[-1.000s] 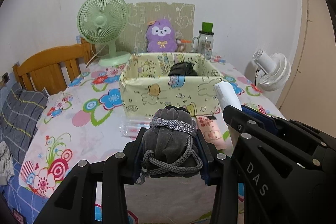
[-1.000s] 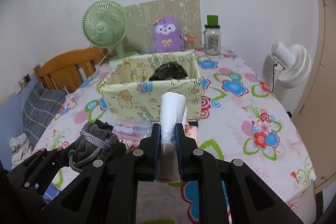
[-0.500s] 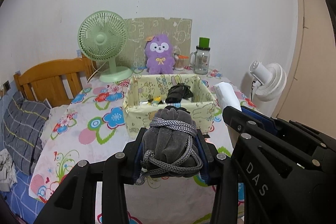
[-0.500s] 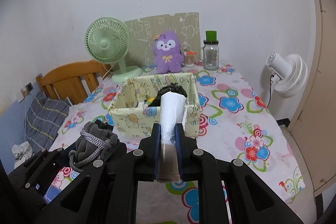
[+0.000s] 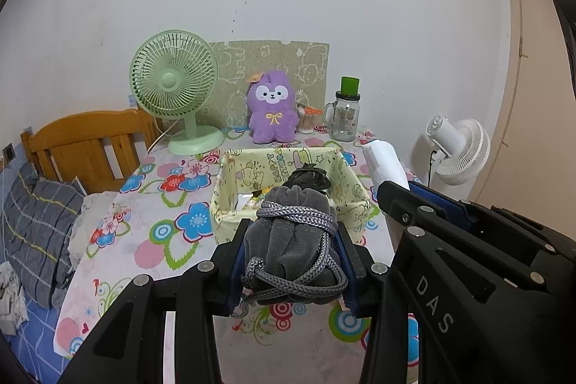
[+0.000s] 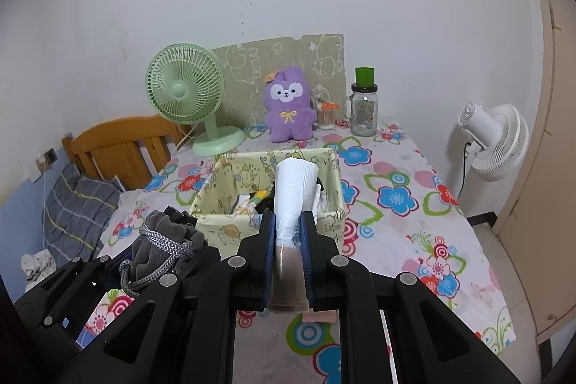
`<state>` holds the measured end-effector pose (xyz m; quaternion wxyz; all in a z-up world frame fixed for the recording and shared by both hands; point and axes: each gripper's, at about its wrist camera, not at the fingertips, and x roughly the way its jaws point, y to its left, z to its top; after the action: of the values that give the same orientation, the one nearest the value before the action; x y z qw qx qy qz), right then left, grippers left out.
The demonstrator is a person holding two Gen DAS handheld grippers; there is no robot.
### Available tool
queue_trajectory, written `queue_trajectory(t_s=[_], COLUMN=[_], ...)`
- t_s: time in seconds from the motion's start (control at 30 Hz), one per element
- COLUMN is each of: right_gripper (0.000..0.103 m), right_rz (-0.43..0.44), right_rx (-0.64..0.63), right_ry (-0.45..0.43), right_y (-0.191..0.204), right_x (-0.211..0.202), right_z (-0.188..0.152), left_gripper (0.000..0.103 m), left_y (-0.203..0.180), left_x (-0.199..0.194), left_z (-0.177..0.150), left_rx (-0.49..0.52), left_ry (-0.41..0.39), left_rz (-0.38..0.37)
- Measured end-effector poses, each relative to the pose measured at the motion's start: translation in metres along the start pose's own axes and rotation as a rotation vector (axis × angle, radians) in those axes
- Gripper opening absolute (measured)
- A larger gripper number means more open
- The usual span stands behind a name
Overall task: Organize soft objects
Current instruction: 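Lift the grey pouch and white tissue roll up over the box, then lower both items into the box and open both tools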
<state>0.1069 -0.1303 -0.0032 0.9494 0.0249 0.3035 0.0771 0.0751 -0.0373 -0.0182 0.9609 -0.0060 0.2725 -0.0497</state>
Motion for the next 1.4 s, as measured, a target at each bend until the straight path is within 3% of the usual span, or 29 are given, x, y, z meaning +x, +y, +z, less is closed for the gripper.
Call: queue_trajectory(t_s=[1.4], right_gripper=[0.017], right_rz=[0.05], right_rx=[0.037], right_ry=[0.048], right_y=[-0.018], right_x=[0.121], right_z=[0.071], left_gripper=[0.044], left_y=[0.017], left_x=[0.116], left_z=[0.068], left_rx=[0.001], left_ry=[0.036], left_rz=[0.001])
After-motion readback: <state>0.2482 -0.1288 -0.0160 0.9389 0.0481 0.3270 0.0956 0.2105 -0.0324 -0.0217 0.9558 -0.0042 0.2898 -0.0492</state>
